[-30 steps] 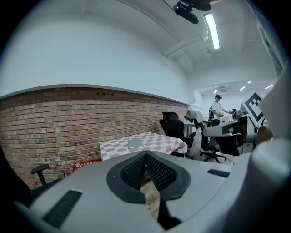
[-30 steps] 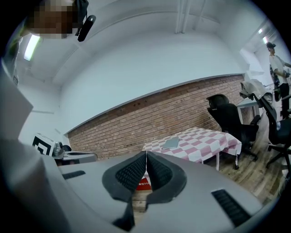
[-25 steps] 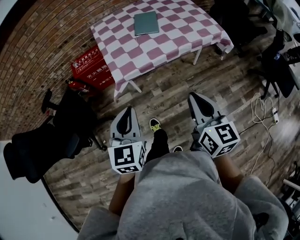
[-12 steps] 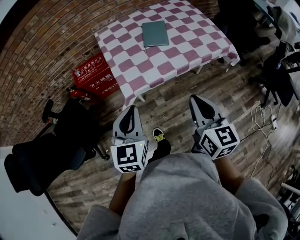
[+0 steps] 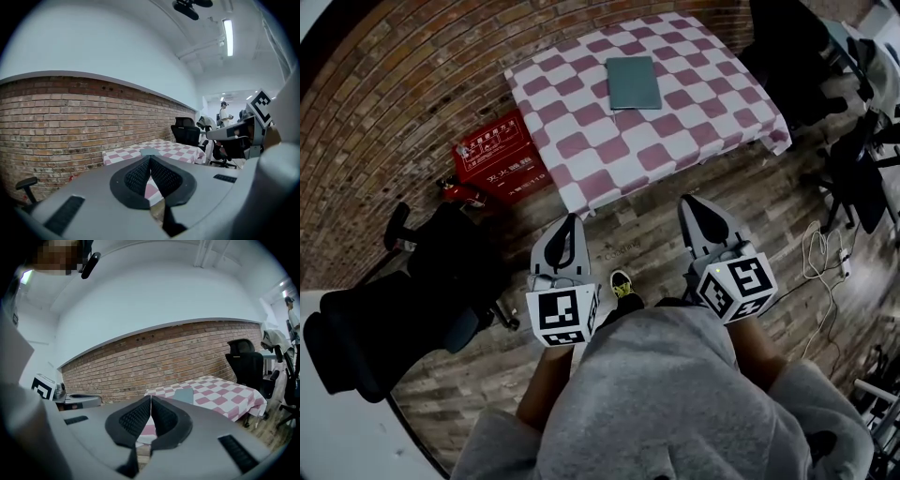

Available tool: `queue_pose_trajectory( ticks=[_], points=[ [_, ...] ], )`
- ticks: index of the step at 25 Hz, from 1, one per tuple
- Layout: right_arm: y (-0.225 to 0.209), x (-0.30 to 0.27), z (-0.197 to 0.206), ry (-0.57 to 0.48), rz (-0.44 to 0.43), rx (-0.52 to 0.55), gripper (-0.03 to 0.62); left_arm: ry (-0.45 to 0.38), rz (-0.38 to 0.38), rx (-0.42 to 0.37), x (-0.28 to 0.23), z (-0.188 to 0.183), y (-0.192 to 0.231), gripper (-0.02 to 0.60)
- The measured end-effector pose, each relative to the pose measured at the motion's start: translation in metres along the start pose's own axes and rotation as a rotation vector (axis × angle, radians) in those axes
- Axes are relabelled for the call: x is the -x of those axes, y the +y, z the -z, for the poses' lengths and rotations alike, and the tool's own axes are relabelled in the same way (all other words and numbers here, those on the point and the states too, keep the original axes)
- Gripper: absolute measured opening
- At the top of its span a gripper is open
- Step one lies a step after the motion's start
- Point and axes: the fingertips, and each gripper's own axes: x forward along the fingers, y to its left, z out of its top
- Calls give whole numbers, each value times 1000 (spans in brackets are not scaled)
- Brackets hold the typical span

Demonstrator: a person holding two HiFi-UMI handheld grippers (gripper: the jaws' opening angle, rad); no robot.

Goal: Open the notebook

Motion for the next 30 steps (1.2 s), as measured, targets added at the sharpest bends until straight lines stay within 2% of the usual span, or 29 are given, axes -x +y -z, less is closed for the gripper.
queue_pose_trajectory(
  ticks=[6, 30],
  points=[
    [7, -15, -3, -5, 2, 10, 28, 0, 11, -6, -9, 0, 11, 11],
    [-7, -29, -18, -41, 54, 15, 28, -28, 49, -34, -26, -22, 17, 11]
  ],
)
